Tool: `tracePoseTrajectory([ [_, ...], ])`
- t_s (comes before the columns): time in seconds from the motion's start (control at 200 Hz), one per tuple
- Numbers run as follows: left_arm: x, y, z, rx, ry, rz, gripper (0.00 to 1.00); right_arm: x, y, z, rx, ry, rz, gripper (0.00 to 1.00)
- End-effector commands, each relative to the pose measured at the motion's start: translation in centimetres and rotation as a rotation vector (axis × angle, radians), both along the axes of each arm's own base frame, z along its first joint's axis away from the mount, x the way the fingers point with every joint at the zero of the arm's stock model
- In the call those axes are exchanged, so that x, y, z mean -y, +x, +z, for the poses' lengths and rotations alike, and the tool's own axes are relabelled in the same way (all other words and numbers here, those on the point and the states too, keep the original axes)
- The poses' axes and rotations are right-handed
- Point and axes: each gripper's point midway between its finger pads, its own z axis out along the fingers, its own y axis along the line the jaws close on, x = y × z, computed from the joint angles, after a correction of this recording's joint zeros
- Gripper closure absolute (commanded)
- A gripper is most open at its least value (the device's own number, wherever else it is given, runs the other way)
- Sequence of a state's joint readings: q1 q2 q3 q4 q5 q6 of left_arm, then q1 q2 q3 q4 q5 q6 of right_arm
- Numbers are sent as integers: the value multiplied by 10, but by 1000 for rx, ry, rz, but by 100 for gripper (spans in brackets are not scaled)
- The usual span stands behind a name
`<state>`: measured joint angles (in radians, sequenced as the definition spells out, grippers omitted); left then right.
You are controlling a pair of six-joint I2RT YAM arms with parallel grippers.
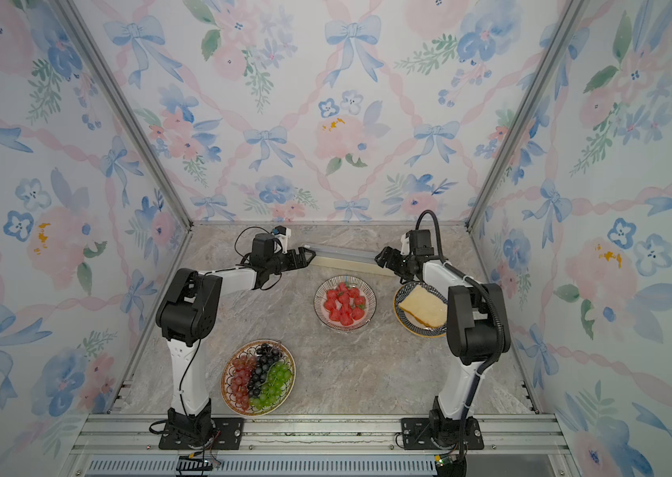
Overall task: Wrap the plate with plastic wrap
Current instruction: Move the plastic wrap cutting box to the center of the board.
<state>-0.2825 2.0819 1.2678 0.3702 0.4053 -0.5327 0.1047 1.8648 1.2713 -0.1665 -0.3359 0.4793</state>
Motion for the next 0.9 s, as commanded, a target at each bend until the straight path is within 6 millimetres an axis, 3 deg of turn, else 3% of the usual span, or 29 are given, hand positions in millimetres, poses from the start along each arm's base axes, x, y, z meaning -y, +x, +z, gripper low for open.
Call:
tracePoseTrajectory([
  [0.0, -13, -14, 40, 116, 76, 13, 8, -2, -14, 29, 75, -96, 70, 11],
  [0.09, -3, -40, 57, 174, 111, -56, 10, -17, -31, 38, 104, -133, 163, 13],
  [0.185, 22, -70, 63, 202, 114, -170, 9, -50, -50, 35, 120, -102, 282, 13],
  [0.29, 55, -92, 53, 180, 79, -298, 10, -80, -56, 24, 113, -65, 370, 13],
  [0.4, 74, -91, 34, 141, 72, -339, 9, -100, -50, 16, 111, -41, 400, 13],
  [0.625, 72, -77, -4, 86, 138, -310, 9, -101, -39, -13, 44, -79, 413, 14],
  [0.895, 75, -101, -32, -28, 90, -363, 10, -86, -56, -41, -84, -110, 423, 14],
])
